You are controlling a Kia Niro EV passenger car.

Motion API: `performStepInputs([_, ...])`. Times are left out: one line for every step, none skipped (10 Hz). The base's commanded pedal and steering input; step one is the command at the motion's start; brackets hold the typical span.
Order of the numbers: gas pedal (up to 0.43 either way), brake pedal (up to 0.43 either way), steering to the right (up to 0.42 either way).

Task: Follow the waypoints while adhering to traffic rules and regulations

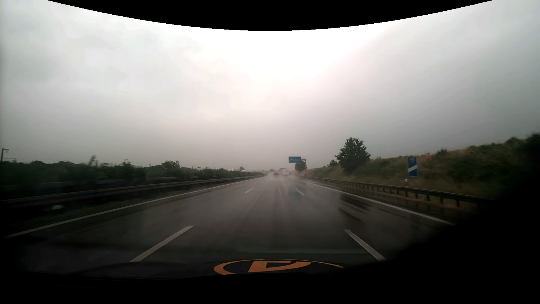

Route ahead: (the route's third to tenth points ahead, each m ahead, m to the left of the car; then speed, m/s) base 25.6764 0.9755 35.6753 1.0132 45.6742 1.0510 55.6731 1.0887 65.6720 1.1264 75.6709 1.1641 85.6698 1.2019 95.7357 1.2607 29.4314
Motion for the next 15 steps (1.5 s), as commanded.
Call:
performStepInputs([0.26, 0.0, 0.0])
performStepInputs([0.26, 0.0, 0.0])
performStepInputs([0.26, 0.0, 0.0])
performStepInputs([0.26, 0.0, 0.0])
performStepInputs([0.26, 0.0, 0.0])
performStepInputs([0.26, 0.0, 0.0])
performStepInputs([0.26, 0.0, 0.0])
performStepInputs([0.26, 0.0, -0.001])
performStepInputs([0.26, 0.0, -0.002])
performStepInputs([0.26, 0.0, -0.003])
performStepInputs([0.26, 0.0, -0.002])
performStepInputs([0.26, 0.0, -0.003])
performStepInputs([0.248, 0.0, -0.004])
performStepInputs([0.248, 0.0, -0.005])
performStepInputs([0.248, 0.0, -0.005])
